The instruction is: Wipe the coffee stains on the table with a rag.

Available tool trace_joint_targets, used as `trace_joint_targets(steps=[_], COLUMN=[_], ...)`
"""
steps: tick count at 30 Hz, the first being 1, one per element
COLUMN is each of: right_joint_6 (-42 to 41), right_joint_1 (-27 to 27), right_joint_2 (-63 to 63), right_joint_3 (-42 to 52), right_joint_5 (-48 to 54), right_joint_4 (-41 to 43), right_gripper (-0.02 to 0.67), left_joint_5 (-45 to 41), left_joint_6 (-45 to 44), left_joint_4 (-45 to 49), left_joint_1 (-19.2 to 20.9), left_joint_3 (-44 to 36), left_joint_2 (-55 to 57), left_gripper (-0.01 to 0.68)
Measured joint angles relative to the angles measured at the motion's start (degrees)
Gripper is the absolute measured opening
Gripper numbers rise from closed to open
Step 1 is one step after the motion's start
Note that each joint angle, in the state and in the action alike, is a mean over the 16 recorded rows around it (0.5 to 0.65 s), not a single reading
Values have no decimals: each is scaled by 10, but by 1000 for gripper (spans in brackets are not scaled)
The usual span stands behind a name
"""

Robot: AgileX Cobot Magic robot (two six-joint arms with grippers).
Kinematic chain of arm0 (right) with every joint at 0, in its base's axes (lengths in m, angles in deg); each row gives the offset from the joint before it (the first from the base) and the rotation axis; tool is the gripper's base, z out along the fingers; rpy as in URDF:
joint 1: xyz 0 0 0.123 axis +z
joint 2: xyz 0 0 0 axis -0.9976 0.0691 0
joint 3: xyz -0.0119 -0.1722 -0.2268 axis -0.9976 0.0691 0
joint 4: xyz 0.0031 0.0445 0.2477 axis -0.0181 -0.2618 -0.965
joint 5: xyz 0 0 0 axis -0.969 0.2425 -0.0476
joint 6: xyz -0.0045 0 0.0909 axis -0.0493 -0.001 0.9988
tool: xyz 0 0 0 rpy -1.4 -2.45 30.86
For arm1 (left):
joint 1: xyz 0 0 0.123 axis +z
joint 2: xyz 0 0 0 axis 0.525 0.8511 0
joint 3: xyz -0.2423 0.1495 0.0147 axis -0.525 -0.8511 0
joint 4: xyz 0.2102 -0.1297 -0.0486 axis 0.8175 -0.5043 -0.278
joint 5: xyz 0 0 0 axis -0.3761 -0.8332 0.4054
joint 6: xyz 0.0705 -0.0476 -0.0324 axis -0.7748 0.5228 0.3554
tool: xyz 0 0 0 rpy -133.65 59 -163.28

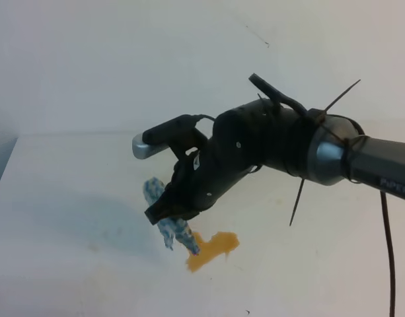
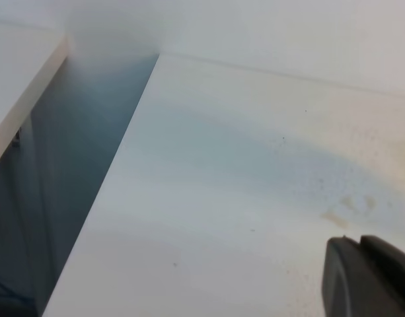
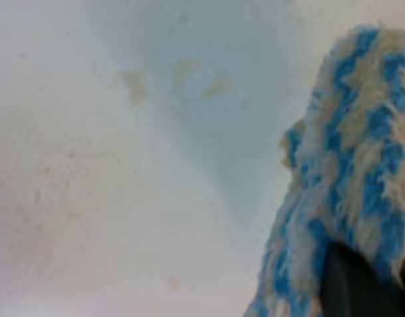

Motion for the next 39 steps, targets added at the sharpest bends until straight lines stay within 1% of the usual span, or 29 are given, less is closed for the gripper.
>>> trace_joint_targets(steps=[7,11,21,32,39], right_joint_6=[-36,-43,-16,7,13], right_joint_1=[0,0,-23,-81,-115], right_joint_2=[16,32,55,54,37], right_joint_3=[12,21,31,50,80], right_joint_5=[12,13,26,57,46], right_joint_4=[-53,-59,-8,35,45], right_gripper=[0,0,0,-1,-1], left_joint_5=[0,0,0,0,0], left_joint_6=[0,0,0,0,0], left_joint_4=[0,0,0,0,0], left_joint_1=[0,0,0,0,0], left_joint_3=[0,0,0,0,0], left_joint_2=[0,0,0,0,0], left_gripper=[-1,-1,-1,-1,-1])
